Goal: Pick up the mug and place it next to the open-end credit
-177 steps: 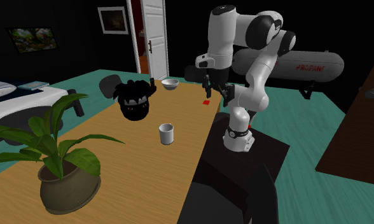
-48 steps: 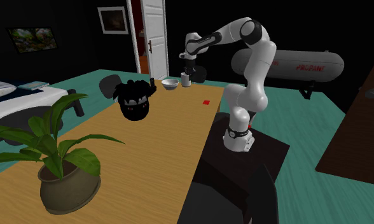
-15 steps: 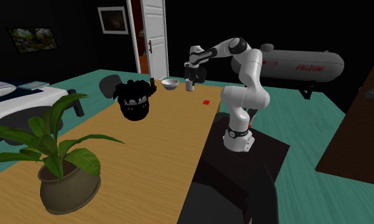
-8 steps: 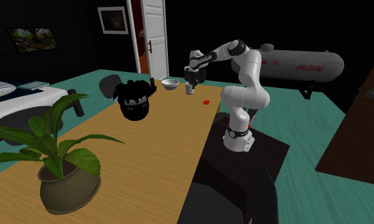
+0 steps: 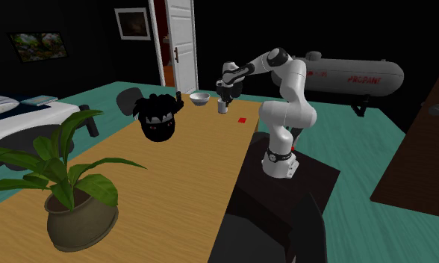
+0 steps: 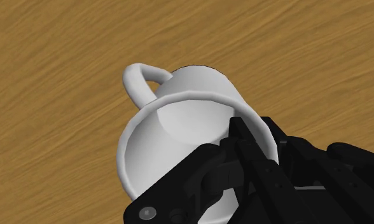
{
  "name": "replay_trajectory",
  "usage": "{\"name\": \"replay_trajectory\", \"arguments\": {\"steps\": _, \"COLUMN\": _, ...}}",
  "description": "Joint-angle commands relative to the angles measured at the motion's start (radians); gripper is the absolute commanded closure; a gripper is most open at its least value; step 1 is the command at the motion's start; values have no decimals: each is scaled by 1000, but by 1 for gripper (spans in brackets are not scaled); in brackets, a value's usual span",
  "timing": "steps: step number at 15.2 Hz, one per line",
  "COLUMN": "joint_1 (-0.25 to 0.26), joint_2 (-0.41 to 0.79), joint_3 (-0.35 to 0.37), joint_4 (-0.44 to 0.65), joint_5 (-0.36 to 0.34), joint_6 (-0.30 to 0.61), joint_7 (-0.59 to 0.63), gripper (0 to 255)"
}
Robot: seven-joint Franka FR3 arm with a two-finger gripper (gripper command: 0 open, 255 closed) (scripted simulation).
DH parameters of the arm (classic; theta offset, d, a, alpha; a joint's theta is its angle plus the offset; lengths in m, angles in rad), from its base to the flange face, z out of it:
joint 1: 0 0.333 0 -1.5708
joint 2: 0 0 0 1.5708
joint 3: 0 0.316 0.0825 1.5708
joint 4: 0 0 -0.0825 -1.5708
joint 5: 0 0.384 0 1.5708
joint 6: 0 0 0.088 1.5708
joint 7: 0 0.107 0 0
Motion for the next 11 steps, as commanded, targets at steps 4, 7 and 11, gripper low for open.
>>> {"name": "replay_trajectory", "arguments": {"steps": 4, "joint_1": 0, "joint_2": 0, "joint_3": 0, "joint_4": 0, "joint_5": 0, "joint_6": 0, "joint_7": 0, "gripper": 0}}
{"name": "replay_trajectory", "arguments": {"steps": 7, "joint_1": 0, "joint_2": 0, "joint_3": 0, "joint_4": 0, "joint_5": 0, "joint_6": 1, "joint_7": 0, "gripper": 0}}
{"name": "replay_trajectory", "arguments": {"steps": 11, "joint_1": -28, "joint_2": 52, "joint_3": 46, "joint_4": 6, "joint_5": 43, "joint_6": -55, "joint_7": -20, "gripper": 0}}
